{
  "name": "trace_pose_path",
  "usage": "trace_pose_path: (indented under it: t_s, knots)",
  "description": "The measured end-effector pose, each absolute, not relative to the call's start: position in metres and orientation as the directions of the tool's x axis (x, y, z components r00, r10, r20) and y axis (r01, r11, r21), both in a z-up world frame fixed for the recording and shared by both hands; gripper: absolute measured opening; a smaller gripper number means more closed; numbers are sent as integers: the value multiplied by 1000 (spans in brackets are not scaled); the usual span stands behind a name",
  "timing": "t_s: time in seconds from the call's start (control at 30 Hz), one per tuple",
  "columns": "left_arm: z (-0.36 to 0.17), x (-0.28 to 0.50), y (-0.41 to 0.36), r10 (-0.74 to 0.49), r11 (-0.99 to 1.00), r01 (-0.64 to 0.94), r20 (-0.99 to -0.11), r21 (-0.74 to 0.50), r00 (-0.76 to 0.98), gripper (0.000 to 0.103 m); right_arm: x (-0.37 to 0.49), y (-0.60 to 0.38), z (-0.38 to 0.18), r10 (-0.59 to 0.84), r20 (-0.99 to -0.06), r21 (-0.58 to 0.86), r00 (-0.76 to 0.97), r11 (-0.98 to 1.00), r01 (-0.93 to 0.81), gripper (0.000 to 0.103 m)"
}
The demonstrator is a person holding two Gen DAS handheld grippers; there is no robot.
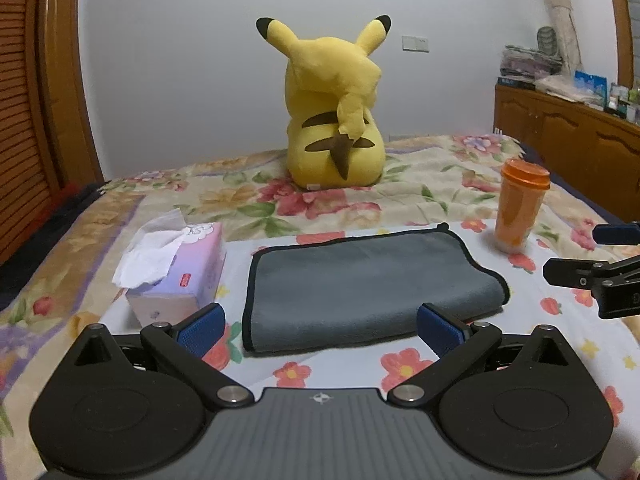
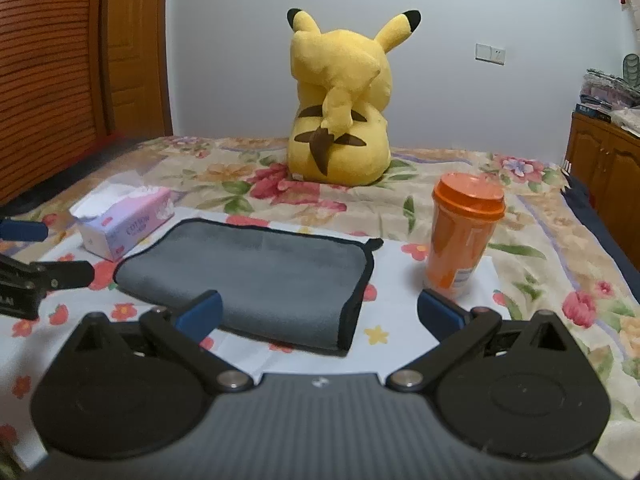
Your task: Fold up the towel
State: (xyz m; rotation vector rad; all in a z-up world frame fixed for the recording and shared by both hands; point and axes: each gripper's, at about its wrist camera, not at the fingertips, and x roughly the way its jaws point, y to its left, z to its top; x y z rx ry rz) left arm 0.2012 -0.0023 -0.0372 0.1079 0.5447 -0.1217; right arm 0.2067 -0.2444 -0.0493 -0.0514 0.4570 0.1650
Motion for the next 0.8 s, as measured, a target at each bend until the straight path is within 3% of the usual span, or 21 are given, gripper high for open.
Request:
trace_pose_path:
  t_s: [0.8]
  knots:
    - [32,96,-8,-103,985,160,-527,64,844,103,104,-253,13,149,-363,14,920,988,-154,103]
